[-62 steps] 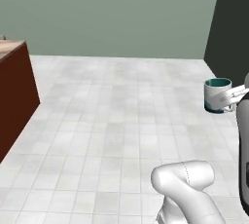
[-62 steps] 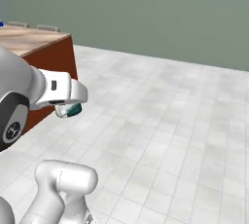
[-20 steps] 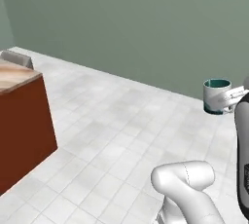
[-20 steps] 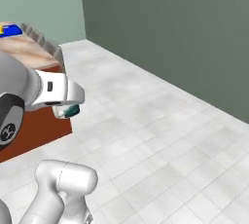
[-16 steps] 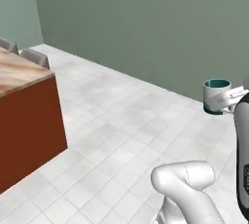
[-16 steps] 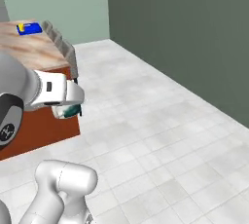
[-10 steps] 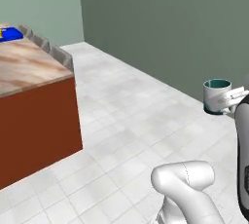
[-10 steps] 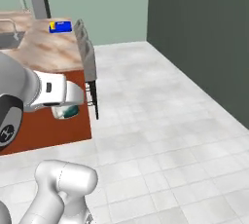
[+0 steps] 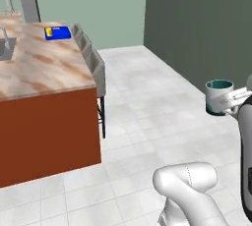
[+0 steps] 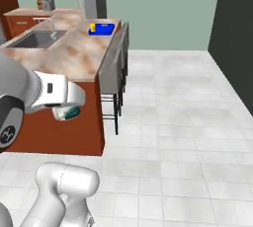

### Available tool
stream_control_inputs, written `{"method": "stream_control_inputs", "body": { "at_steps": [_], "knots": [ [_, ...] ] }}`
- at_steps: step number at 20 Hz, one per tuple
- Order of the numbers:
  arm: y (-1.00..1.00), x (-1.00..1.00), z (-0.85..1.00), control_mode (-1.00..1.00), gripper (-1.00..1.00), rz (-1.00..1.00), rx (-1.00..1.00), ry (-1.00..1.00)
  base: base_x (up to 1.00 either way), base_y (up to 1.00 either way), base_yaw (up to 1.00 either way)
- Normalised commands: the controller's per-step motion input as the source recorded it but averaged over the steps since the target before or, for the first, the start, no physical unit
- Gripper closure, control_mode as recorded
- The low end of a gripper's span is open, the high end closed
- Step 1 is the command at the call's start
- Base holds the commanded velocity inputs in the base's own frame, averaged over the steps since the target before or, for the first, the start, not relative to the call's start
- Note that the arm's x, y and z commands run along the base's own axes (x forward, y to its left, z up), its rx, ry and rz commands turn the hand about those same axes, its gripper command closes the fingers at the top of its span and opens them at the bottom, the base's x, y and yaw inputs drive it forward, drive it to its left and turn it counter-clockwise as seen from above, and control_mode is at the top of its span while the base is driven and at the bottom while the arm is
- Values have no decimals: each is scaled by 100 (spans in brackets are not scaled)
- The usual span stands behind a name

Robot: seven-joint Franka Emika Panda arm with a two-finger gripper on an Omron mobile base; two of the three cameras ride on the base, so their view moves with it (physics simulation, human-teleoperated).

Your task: There is a tray on the dining counter. Grab the cup, mug, and pitcher and place them on the tray. The pitcher may be placed next to the tray if it cannot fit the tray.

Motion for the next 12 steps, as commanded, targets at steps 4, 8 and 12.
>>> {"method": "stream_control_inputs", "body": {
  "at_steps": [4,8,12],
  "knots": [
    [0,0,0,100,100,0,0,0,100,-91,38],
    [0,0,0,100,100,0,0,0,100,-99,34],
    [0,0,0,100,100,0,0,0,100,-86,27]
  ]
}}
